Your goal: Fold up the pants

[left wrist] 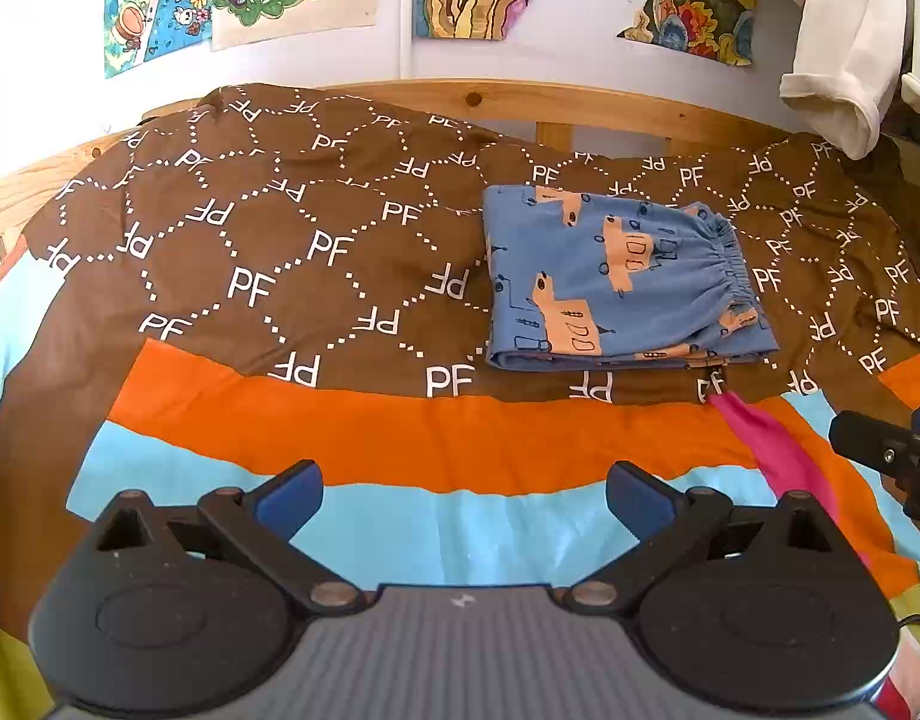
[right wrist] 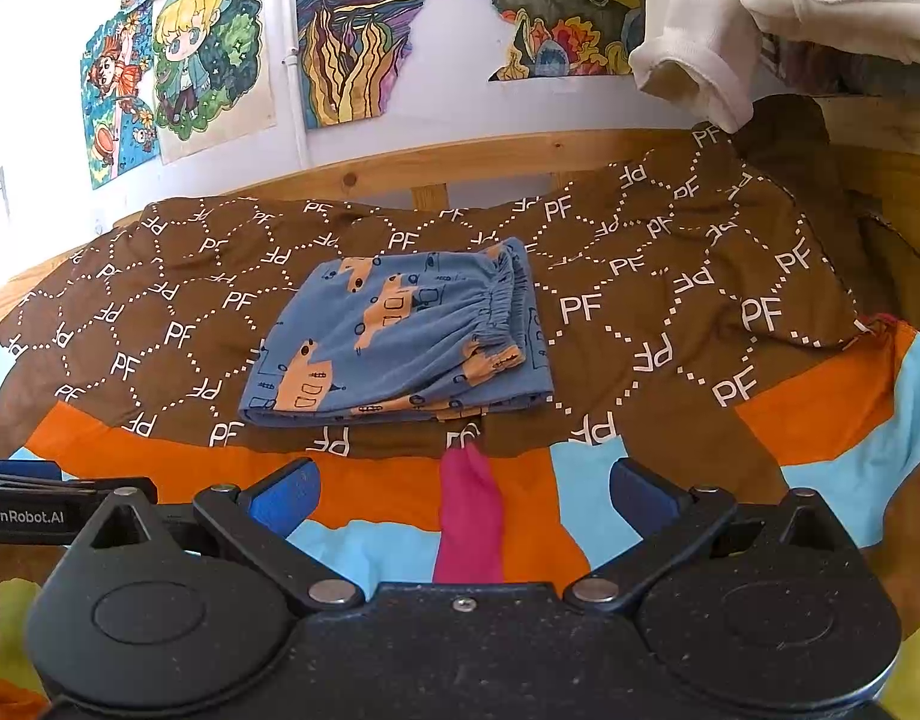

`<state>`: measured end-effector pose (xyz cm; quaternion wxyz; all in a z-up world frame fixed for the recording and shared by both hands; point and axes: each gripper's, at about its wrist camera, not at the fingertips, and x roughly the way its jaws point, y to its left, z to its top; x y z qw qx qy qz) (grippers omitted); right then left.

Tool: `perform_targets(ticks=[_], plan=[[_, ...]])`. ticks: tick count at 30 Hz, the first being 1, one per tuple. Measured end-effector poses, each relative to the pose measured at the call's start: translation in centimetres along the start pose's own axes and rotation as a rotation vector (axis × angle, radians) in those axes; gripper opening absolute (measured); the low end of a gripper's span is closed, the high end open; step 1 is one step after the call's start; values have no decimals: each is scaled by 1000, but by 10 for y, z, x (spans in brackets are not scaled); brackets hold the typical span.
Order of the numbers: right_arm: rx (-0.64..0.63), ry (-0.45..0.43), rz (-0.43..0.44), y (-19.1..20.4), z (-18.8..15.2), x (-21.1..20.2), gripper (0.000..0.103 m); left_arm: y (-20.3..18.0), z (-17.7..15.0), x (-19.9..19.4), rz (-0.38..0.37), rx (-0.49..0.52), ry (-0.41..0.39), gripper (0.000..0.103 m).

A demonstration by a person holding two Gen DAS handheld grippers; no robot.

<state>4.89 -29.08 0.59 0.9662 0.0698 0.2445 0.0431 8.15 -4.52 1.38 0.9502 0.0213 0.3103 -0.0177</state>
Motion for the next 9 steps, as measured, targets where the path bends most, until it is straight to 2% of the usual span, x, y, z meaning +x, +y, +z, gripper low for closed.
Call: perform_targets(ticks=[9], plan=[[-4, 5, -1, 0, 0, 0, 102, 0, -1, 1, -2, 1, 9, 103]])
